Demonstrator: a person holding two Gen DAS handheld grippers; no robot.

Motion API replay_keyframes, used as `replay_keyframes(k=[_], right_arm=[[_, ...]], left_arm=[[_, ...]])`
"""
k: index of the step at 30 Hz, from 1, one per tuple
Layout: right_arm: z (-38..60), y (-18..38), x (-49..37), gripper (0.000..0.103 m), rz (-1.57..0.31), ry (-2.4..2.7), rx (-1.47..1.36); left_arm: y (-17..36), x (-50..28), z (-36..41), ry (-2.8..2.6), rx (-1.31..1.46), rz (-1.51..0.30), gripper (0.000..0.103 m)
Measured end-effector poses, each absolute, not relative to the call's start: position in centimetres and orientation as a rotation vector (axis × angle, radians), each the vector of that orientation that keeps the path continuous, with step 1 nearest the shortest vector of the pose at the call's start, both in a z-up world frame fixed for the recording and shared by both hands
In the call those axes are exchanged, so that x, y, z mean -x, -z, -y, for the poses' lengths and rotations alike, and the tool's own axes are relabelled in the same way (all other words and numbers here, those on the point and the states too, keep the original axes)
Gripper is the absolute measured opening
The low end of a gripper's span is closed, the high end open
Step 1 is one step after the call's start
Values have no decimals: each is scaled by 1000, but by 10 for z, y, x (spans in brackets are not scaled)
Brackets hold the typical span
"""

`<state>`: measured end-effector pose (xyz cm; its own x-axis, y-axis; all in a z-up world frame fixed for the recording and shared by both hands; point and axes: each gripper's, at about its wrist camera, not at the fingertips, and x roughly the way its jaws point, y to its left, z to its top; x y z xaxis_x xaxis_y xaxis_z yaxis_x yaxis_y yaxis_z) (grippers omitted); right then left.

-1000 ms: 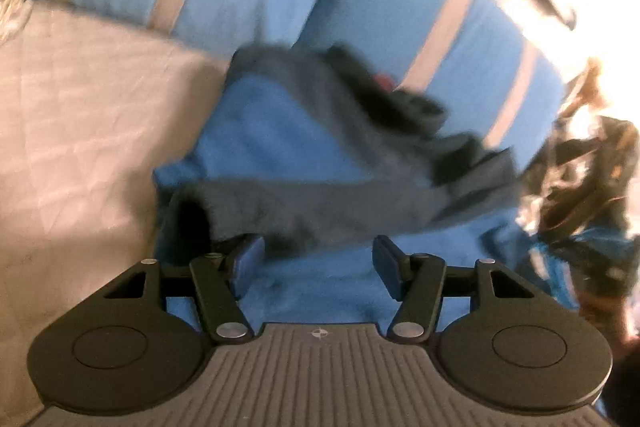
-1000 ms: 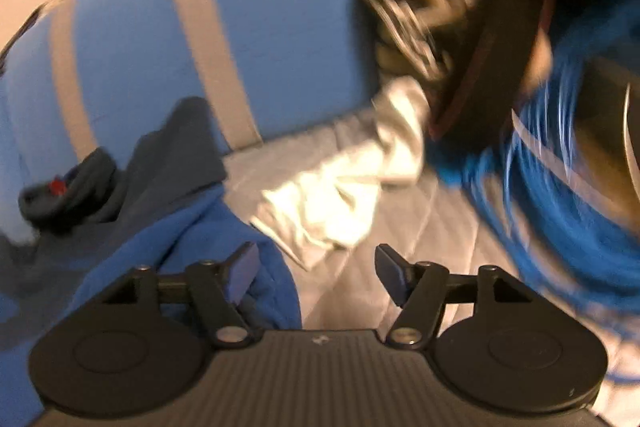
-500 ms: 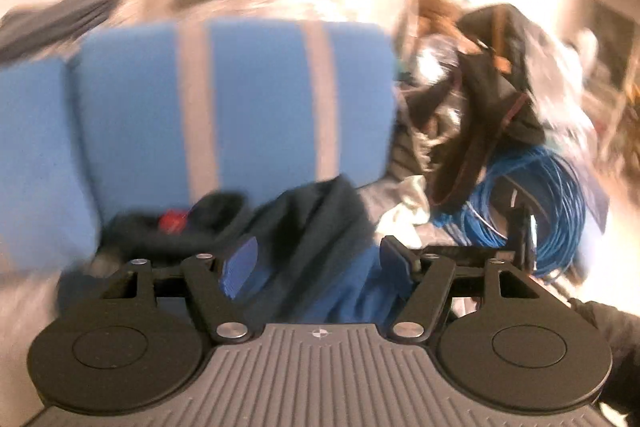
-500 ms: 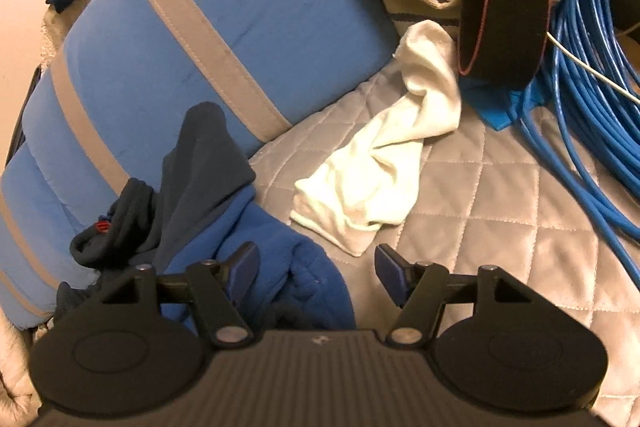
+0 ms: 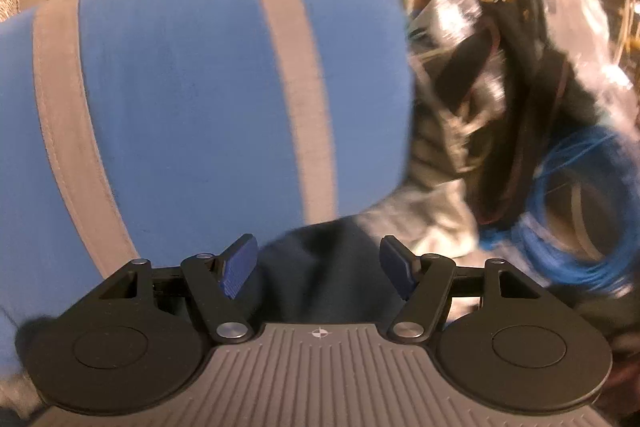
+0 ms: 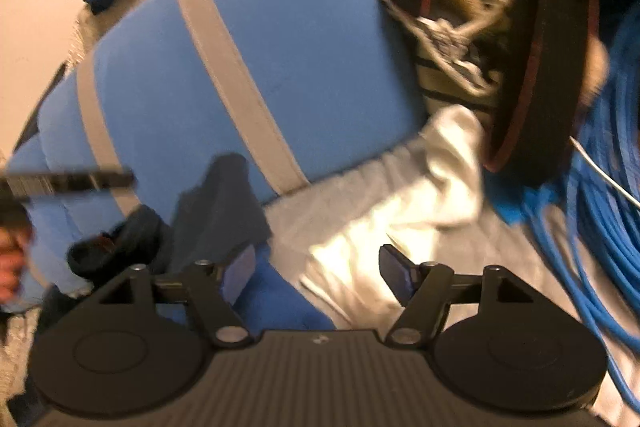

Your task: Fold clothes

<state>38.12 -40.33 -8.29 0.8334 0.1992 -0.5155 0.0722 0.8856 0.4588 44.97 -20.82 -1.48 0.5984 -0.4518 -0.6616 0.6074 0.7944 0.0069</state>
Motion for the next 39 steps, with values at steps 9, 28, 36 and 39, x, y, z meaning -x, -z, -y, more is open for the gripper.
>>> replay_keyframes(k=[9, 28, 36, 39], right_arm=[[373, 72, -492, 79, -596, -164, -514], [338, 72, -478, 10, -540, -178, -253], [326, 73, -417, 9, -442, -360, -61], [322, 74, -402, 9, -425, -409, 3]], left_arm=[[67, -462, 175, 659, -421, -665, 67], [74, -510, 100, 406, -186, -790, 20], [67, -512, 105, 319, -159, -799, 20], [67, -517, 106, 293, -131, -814, 21]])
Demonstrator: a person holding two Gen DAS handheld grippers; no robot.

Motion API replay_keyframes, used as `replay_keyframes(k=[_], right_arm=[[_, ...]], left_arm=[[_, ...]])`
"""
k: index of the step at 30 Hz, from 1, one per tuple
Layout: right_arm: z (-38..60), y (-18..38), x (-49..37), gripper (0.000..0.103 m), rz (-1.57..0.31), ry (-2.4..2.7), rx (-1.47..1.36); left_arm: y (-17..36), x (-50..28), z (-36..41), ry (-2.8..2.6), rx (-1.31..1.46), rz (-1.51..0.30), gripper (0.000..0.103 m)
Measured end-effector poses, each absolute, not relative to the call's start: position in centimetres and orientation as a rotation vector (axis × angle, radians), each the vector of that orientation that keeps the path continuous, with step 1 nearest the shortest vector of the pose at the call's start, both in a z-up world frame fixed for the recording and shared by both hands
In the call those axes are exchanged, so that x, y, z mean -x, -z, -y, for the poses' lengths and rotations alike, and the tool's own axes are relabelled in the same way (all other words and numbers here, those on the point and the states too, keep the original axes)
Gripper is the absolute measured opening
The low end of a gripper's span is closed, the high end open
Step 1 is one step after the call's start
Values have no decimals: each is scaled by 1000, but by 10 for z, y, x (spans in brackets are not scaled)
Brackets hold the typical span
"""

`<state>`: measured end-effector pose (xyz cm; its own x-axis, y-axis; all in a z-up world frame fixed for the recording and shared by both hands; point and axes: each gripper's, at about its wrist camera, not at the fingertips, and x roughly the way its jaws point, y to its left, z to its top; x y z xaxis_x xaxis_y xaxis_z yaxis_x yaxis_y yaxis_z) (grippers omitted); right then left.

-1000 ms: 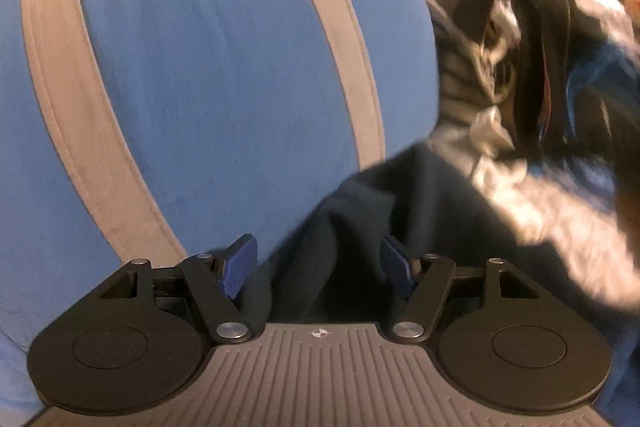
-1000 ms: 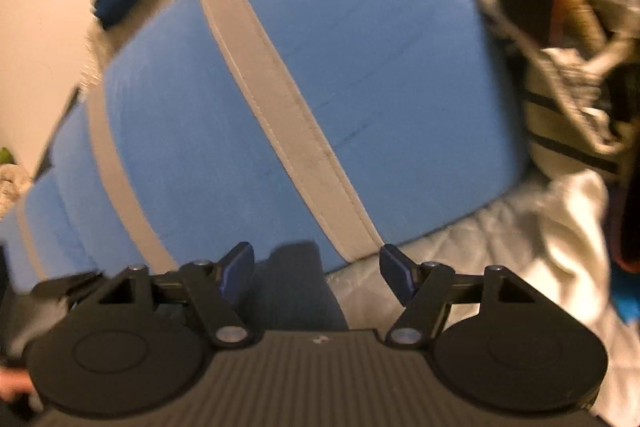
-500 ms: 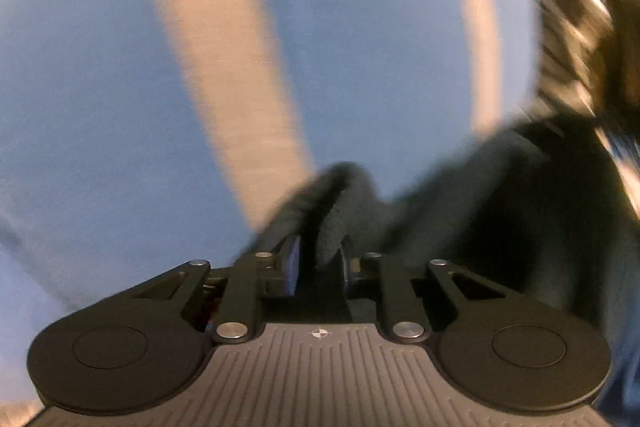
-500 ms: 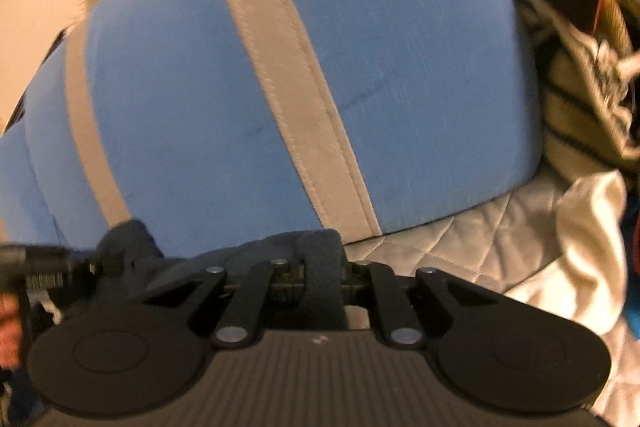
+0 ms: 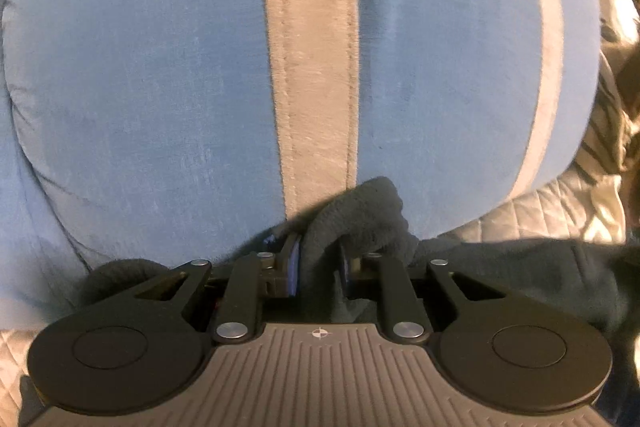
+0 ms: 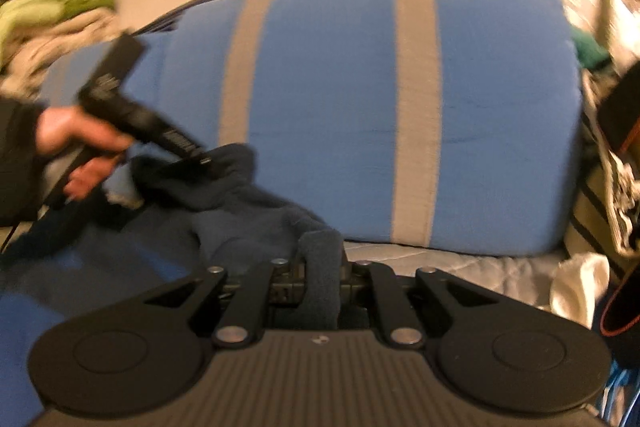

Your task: Fold clothes

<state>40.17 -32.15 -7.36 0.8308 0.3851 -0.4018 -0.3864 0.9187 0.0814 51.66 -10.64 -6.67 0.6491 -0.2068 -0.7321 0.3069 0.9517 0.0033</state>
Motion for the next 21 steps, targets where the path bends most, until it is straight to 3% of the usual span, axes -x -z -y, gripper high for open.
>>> replay_keyframes(k=[7, 10, 12, 15, 21], right_arm=[[321, 70, -388, 10, -421, -436, 37], [319, 70, -388, 10, -419, -438, 52], [317, 70, -388, 10, -417, -439, 68], [314, 69, -390, 10, -413, -437, 87], [303, 68, -391, 10, -397, -435, 156]], left_arm=[[59, -508, 115, 307, -250, -812, 26], [44, -477, 128, 415, -428, -710, 35], [35, -453, 142, 539, -573, -617, 50], [40, -416, 173, 725, -830, -514, 62], [63, -395, 208, 909, -1097, -455, 63]])
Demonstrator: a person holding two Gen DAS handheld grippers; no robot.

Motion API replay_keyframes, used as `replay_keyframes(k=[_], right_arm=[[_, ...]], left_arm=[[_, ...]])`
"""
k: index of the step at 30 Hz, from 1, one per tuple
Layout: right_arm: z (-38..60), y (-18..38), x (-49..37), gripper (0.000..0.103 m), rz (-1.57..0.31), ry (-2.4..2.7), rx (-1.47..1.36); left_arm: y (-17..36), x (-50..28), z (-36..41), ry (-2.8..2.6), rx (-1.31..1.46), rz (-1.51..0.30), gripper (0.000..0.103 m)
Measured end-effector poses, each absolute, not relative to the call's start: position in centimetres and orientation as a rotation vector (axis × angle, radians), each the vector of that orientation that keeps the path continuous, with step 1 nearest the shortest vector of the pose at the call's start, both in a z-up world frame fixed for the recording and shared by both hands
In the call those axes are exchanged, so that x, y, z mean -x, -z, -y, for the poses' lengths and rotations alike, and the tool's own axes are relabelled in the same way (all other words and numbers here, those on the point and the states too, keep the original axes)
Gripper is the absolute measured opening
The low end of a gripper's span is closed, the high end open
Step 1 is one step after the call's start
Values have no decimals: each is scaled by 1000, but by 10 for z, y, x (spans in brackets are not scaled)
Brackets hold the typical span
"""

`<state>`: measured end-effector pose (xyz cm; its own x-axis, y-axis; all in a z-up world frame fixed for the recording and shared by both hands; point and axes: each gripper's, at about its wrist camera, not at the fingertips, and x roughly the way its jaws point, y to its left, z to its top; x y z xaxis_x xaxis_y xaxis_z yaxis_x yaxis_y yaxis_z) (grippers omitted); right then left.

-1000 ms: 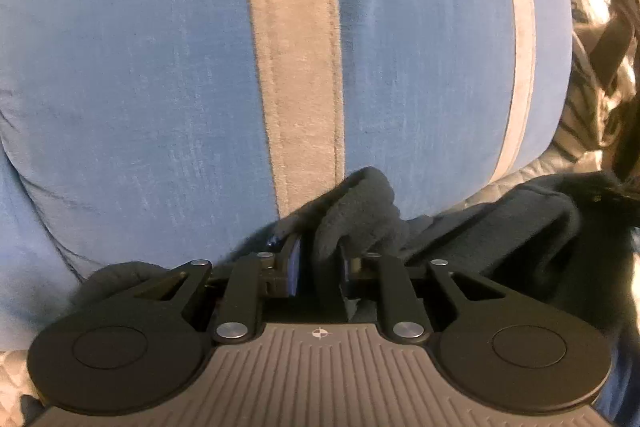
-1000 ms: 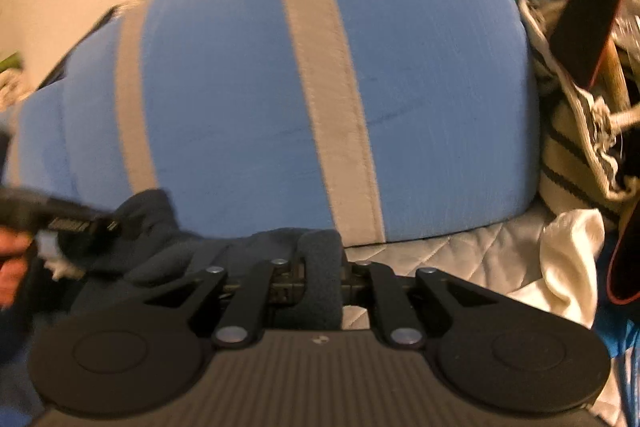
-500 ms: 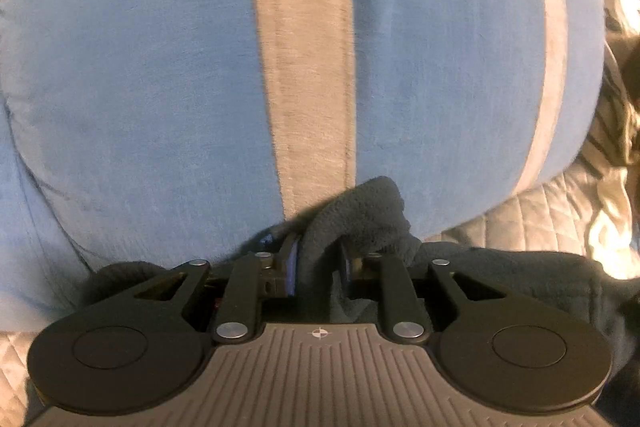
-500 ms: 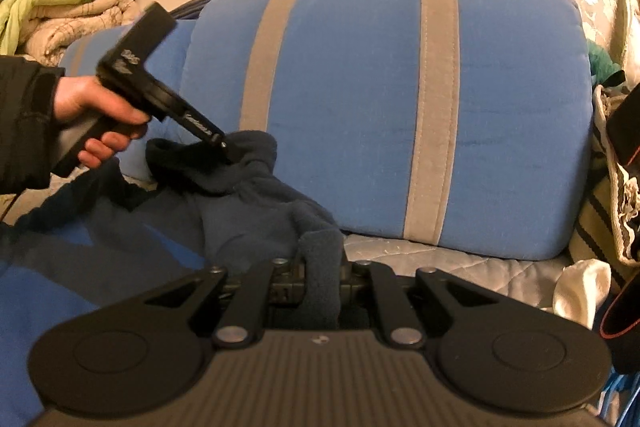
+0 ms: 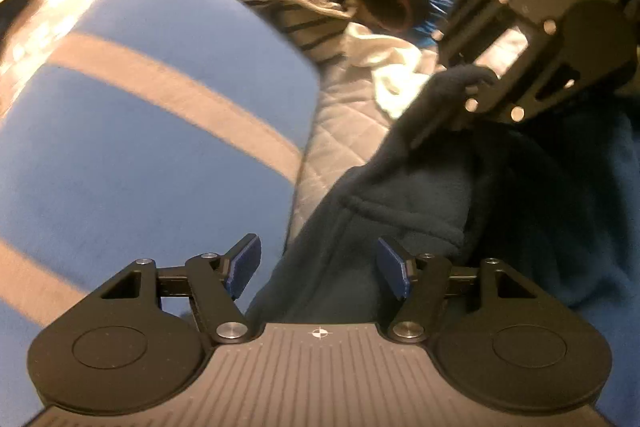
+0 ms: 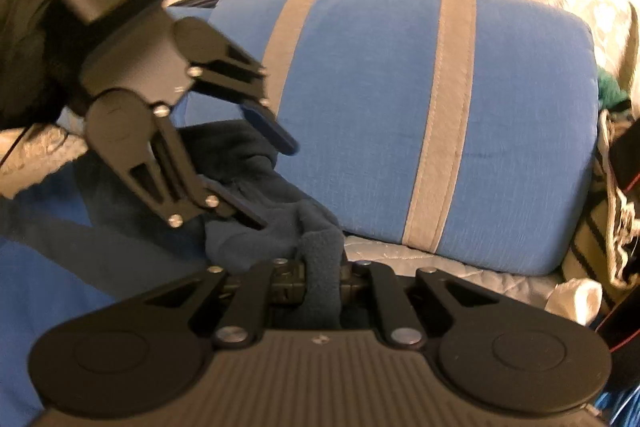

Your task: Fold clothes

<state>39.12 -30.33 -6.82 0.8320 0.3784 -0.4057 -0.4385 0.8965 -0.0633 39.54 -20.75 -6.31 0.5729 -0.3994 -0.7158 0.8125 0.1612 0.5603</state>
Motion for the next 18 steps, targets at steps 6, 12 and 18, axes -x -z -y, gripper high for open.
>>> replay_keyframes(k=[6, 12, 18], right_arm=[[294, 69, -387, 10, -371, -437, 256], [290, 69, -385, 10, -356, -437, 297], [293, 66, -385, 10, -332, -388, 255]], left_arm=[[71, -414, 225, 969, -1119, -526, 63], [77, -423, 239, 1054, -1117, -632, 20], [71, -428, 235, 1035, -1042, -632, 8]])
